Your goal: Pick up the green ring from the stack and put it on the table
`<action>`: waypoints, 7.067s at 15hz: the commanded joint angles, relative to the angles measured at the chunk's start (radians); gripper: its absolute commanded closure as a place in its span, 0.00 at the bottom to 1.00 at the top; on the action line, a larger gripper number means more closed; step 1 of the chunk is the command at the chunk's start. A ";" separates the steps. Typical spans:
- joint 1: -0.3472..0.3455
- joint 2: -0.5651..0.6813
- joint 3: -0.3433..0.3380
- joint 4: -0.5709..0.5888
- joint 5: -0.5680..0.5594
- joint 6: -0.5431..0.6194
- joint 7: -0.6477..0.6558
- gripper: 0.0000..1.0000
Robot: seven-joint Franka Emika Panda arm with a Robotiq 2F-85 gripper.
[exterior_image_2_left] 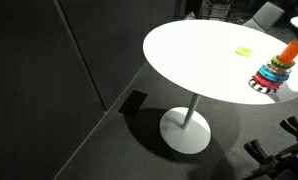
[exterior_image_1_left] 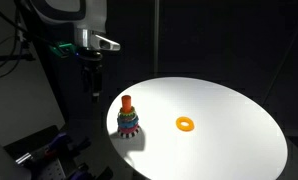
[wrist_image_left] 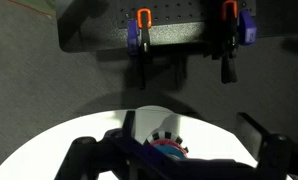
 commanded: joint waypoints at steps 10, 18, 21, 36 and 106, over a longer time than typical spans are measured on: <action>0.002 0.078 -0.026 0.038 -0.003 0.097 -0.008 0.00; 0.011 0.225 -0.045 0.031 0.020 0.292 -0.034 0.00; 0.005 0.236 -0.048 0.002 0.013 0.345 -0.031 0.00; -0.002 0.209 -0.079 -0.078 0.020 0.535 -0.033 0.00; -0.073 0.168 -0.092 -0.039 0.079 0.744 -0.017 0.62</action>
